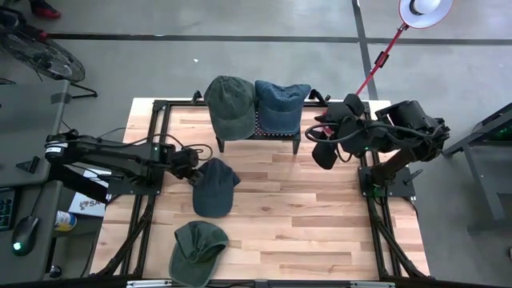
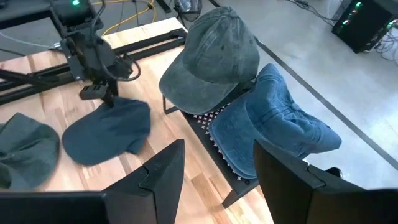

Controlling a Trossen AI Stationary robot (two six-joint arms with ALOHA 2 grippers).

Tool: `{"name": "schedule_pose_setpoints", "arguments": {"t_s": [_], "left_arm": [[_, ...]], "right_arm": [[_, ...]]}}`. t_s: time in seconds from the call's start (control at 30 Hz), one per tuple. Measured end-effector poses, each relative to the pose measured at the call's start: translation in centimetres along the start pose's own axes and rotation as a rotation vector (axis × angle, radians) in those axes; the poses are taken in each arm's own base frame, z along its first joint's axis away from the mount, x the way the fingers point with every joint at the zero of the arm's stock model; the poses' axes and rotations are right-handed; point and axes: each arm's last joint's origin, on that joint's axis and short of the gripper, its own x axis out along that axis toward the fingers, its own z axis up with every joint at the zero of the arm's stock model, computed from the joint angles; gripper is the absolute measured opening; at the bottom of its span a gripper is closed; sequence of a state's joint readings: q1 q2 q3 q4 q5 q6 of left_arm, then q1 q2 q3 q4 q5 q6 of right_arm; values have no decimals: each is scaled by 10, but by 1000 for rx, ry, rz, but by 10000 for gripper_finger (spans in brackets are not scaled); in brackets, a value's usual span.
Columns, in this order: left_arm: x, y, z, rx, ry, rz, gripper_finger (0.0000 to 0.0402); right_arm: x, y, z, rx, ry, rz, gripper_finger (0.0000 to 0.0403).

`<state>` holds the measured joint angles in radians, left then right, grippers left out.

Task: Pick & Place hat
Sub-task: Stack the dark blue cap on top of the other dark blue caps on the shelf

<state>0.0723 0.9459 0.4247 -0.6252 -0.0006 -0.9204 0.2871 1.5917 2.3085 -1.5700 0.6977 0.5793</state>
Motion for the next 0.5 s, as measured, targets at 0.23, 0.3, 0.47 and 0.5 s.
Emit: {"name": "schedule_pose_setpoints", "arguments": {"t_s": [0.23,0.3,0.47,0.5], "left_arm": [[11,8,-7,-9,31,-13,188],[13,9,-9,-24,43,-23,184],[14,10,-9,-34,46,-27,131],[14,9,-9,-34,49,-37,112]], "right_arm": [[0,0,0,7,-5,-8,184],[0,0,0,7,-5,-9,184],[0,0,0,-2,-12,-18,184],[0,0,0,-3,-15,-23,184]]}}
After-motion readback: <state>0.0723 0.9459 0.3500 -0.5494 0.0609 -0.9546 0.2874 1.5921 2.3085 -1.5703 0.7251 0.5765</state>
